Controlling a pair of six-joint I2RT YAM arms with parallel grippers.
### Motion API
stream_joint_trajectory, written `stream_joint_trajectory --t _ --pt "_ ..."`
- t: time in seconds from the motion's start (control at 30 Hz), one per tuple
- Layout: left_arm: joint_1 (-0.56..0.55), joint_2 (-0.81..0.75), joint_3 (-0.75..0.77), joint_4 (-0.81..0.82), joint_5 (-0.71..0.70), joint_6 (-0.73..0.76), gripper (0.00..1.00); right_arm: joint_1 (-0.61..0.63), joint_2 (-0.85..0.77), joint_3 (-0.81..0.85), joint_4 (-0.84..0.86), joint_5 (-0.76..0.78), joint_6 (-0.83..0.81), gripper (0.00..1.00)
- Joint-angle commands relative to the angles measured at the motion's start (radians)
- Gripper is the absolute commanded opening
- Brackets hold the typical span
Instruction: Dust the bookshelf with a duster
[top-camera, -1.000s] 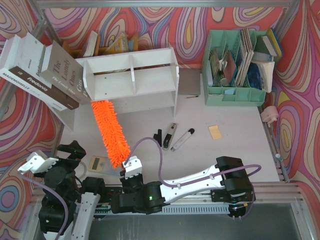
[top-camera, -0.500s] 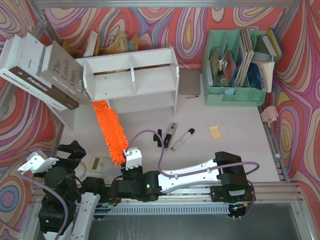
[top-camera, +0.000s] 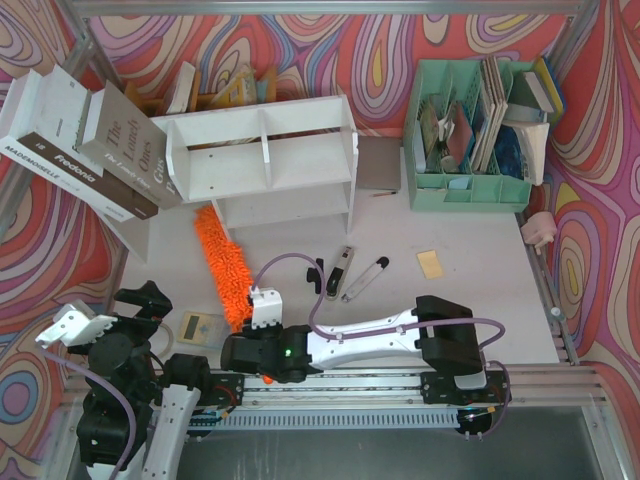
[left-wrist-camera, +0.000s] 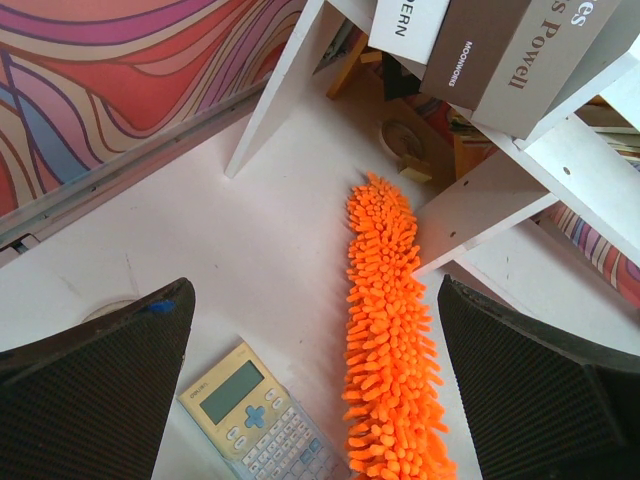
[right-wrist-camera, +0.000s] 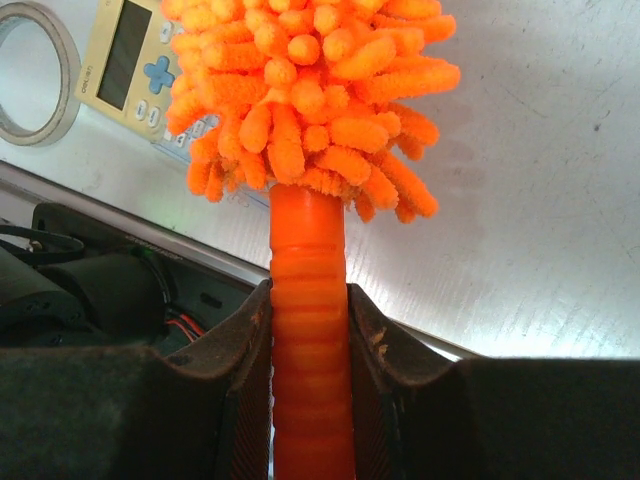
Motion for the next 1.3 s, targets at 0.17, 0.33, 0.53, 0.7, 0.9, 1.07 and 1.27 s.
stream_joint_trajectory --t 0.17,0.33,0.53,0.7,0.9,1.07,1.27 --pt "-0.007 -0.015 0.013 -0.003 -0.020 -0.003 0.98 0.010 -0.070 -0.051 0.126 0.214 -0.125 0.00" --pt "-0.007 -0.014 0.013 -0.005 -0.020 -0.004 0.98 0.112 -0.126 -0.093 0.375 0.392 -0.427 0.00" --pt "-0.007 -0.015 0.014 -0.007 -0.024 -0.003 0.98 0.124 -0.234 -0.236 0.622 0.353 -0.588 0.00" --pt "-0.007 -0.014 0.014 -0.007 -0.025 -0.004 0.98 0.126 -0.295 -0.321 0.727 0.293 -0.674 0.00" --pt "-0.007 -0.014 0.011 -0.003 -0.023 -0.003 0.98 0.139 -0.222 -0.250 0.778 0.148 -0.763 0.00" --pt "-0.007 -0.013 0.010 -0.003 -0.025 -0.002 0.99 0.142 -0.222 -0.245 0.740 0.175 -0.779 0.00" --pt "-0.007 -0.014 0.009 -0.004 -0.032 -0.005 0.98 0.142 -0.349 -0.369 0.675 0.191 -0.870 0.00"
